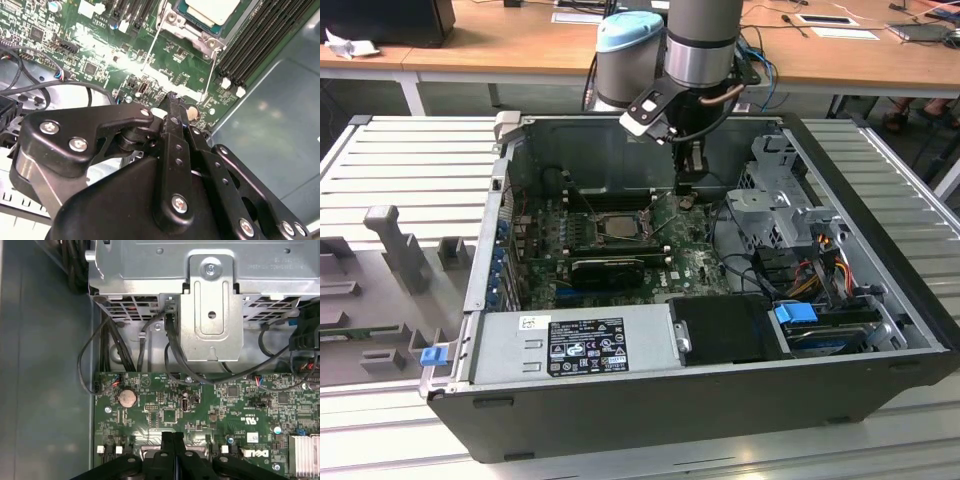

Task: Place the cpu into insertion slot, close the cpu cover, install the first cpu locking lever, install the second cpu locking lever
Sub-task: 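Close the cpu cover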

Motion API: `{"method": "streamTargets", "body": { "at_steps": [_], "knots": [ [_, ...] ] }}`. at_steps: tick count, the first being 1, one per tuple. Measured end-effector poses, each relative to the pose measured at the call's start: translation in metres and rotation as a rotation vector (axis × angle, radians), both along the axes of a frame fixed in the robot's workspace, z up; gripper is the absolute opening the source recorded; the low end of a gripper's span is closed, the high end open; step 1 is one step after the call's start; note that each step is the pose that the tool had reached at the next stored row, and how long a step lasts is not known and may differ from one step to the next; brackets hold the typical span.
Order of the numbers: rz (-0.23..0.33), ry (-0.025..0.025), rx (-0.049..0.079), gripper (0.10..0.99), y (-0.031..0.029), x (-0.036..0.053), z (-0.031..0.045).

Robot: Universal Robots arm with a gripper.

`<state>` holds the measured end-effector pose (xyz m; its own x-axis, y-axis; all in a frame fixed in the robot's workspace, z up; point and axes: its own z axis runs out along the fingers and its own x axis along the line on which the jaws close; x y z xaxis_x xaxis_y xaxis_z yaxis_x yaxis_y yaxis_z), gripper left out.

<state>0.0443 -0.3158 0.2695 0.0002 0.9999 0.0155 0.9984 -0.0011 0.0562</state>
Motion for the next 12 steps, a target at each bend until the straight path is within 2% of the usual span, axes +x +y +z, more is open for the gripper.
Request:
{"method": "streamTargets", "body": {
  "at_steps": [8,12],
  "knots": [
    [0.0,0.0004,-0.003,0.106,0.0,0.0091,-0.0017],
    [0.001,0.0004,-0.003,0.106,0.0,0.0099,-0.01]
  ]
}}
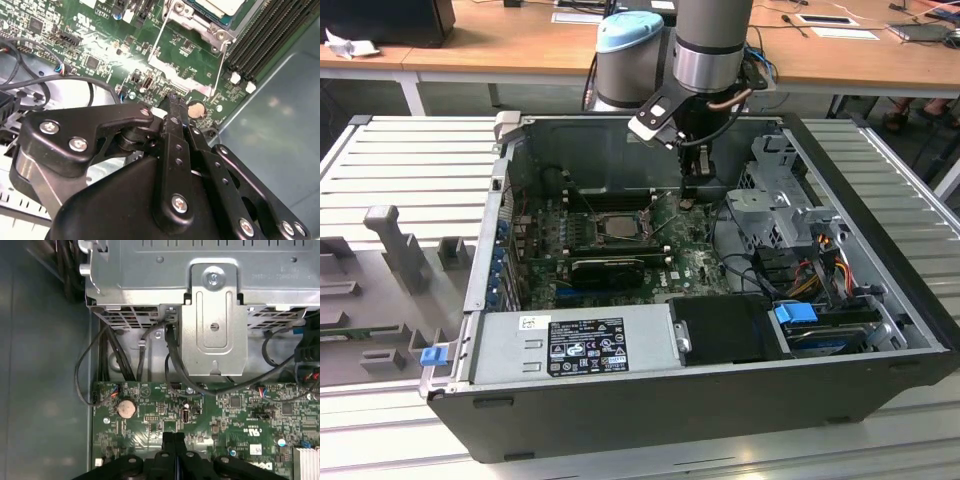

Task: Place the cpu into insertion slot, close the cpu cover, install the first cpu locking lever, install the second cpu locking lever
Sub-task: 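Close the cpu cover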

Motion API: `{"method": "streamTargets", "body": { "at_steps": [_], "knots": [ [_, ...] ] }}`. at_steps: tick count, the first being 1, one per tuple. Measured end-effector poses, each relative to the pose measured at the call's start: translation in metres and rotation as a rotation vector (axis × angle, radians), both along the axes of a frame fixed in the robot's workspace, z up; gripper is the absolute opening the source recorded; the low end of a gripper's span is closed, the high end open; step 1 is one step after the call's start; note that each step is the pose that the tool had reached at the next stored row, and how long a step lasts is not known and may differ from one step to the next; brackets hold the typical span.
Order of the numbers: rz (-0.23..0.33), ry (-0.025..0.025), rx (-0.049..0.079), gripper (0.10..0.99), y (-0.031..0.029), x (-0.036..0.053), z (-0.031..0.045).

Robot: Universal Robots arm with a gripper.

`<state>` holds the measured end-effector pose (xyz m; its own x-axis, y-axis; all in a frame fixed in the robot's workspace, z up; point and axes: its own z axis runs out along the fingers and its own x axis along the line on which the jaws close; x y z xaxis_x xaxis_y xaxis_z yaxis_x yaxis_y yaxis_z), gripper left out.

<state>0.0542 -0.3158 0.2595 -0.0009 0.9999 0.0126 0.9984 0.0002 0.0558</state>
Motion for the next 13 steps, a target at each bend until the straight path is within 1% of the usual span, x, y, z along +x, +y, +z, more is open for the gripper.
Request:
{"method": "streamTargets", "body": {
  "at_steps": [2,5,7,9,11,13],
  "knots": [
    [0.0,0.0,0.0,0.106,0.0,0.0001,-0.0065],
    [0.0,0.0,0.0,0.106,0.0001,0.0001,-0.0128],
    [0.001,0.0009,0.0,0.106,0.0,-0.0001,-0.0137],
    [0.0,0.0113,0.0,0.106,0.0,-0.0009,-0.0138],
    [0.0,0.0185,0.0,0.106,0.0,-0.0015,-0.0138],
    [0.0,0.0188,0.0,0.106,0.0,-0.0038,-0.0139]
  ]
}}
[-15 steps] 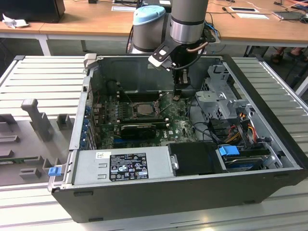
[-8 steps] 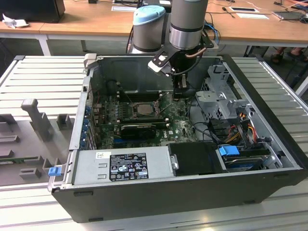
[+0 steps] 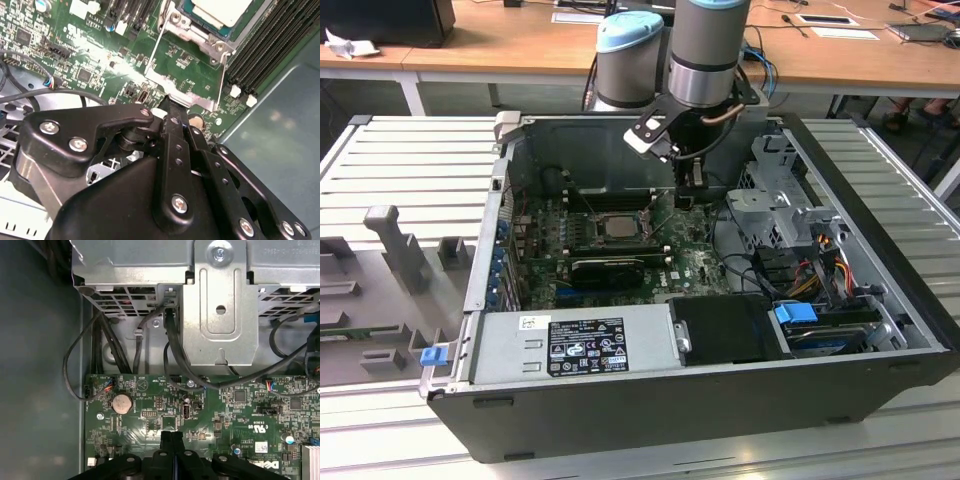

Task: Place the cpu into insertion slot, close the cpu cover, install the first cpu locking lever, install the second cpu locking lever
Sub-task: 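Close the cpu cover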

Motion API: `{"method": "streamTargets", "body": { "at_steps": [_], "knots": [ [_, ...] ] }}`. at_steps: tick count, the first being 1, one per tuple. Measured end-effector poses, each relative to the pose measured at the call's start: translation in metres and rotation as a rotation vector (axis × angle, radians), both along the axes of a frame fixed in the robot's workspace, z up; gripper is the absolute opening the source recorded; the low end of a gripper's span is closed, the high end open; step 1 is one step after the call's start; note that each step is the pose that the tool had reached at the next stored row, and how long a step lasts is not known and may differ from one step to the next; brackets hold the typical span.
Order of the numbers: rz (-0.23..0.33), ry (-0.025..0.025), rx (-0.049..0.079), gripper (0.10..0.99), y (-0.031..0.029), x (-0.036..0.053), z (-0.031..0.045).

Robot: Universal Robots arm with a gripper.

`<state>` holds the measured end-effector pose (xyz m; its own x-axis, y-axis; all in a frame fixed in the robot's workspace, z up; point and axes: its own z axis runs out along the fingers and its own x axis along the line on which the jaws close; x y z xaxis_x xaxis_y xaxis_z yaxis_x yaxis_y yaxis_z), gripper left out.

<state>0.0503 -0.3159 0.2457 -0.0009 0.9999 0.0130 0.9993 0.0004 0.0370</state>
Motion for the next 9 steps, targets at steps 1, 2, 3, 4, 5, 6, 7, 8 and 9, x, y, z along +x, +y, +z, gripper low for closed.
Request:
{"method": "streamTargets", "body": {
  "at_steps": [1,2,3,4,5,6,7,8,9],
  "knots": [
    [0.0,0.0,0.0,0.106,0.0,-0.0004,0.0001],
    [0.0,0.0,0.0,0.106,0.0,-0.0009,0.0002],
    [0.0,0.0,0.001,0.106,0.0,-0.0017,0.0001],
    [0.0,0.0,0.001,0.106,0.0,-0.0021,0.0001],
    [0.0,0.0,0.001,0.106,0.0,-0.0027,0.0002],
    [0.0,0.0,0.001,0.106,0.0,-0.0035,0.0002],
    [0.0,0.0001,0.001,0.106,0.0,-0.0043,0.0003],
    [0.0,0.0,0.001,0.106,0.0,-0.0054,0.0002],
    [0.0,0.0,0.001,0.106,0.0,-0.0063,0.0002]
  ]
}}
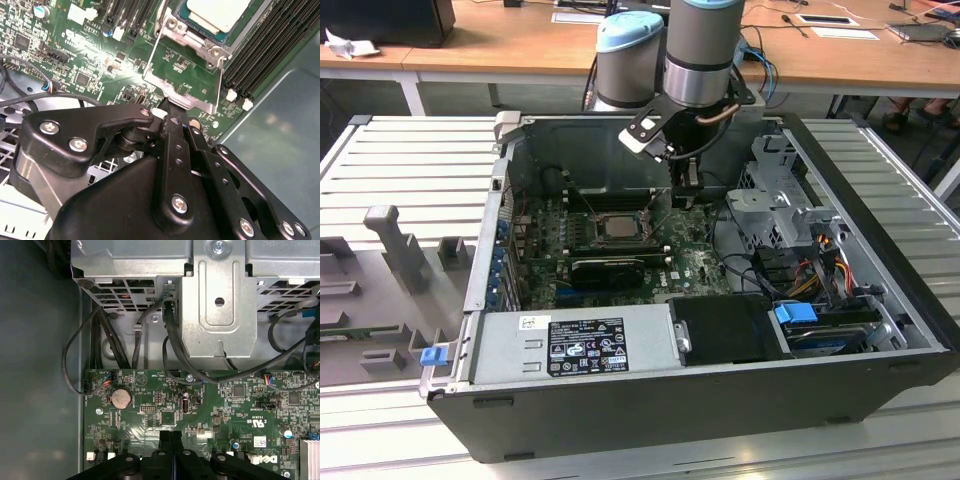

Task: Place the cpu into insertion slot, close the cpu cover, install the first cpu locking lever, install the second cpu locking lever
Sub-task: 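Close the cpu cover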

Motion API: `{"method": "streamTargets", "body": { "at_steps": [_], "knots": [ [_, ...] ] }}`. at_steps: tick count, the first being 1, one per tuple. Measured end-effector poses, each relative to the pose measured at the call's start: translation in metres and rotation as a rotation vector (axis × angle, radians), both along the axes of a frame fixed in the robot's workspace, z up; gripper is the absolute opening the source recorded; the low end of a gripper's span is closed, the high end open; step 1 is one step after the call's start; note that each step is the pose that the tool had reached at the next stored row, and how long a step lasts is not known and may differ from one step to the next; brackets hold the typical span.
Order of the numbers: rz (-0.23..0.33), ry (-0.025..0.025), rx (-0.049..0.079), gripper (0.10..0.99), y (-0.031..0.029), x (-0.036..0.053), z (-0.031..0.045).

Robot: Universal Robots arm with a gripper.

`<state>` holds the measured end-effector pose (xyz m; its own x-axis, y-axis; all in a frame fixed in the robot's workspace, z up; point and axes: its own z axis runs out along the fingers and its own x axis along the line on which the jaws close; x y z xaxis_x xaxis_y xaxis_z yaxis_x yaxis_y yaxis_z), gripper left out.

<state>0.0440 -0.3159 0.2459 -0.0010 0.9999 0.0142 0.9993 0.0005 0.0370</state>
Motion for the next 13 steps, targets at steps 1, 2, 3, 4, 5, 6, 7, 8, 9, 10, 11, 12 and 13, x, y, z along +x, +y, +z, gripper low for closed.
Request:
{"method": "streamTargets", "body": {
  "at_steps": [1,2,3,4,5,6,7,8,9,10,11,12,13],
  "knots": [
    [0.0,0.0,0.0,0.106,0.0,-0.0012,0.0],
    [0.0,0.0,0.0,0.106,0.0,-0.0028,0.0],
    [0.0,0.0,0.0,0.106,0.0,-0.0035,0.0001],
    [0.0,0.0,0.0,0.106,0.0,-0.0048,0.0002],
    [0.0,-0.0001,0.0,0.106,0.0001,-0.0059,0.0005],
    [0.0,-0.0001,0.0,0.106,0.0001,-0.0066,0.0005],
    [0.0,-0.0001,0.0,0.106,0.0,-0.0083,0.0007],
    [0.0,0.0,0.0,0.106,0.0,-0.0106,0.0007],
    [0.0,0.0,0.0,0.106,0.0,-0.0126,0.0007],
    [0.0,0.0,0.0,0.106,0.0,-0.0148,0.0007],
    [0.0,0.0,0.0,0.106,0.0,-0.0172,0.0007],
    [0.0,0.0,0.0,0.106,0.0,-0.0215,0.0007],
    [0.0,0.0,0.0,0.106,0.0,-0.0241,0.0007]
  ]
}}
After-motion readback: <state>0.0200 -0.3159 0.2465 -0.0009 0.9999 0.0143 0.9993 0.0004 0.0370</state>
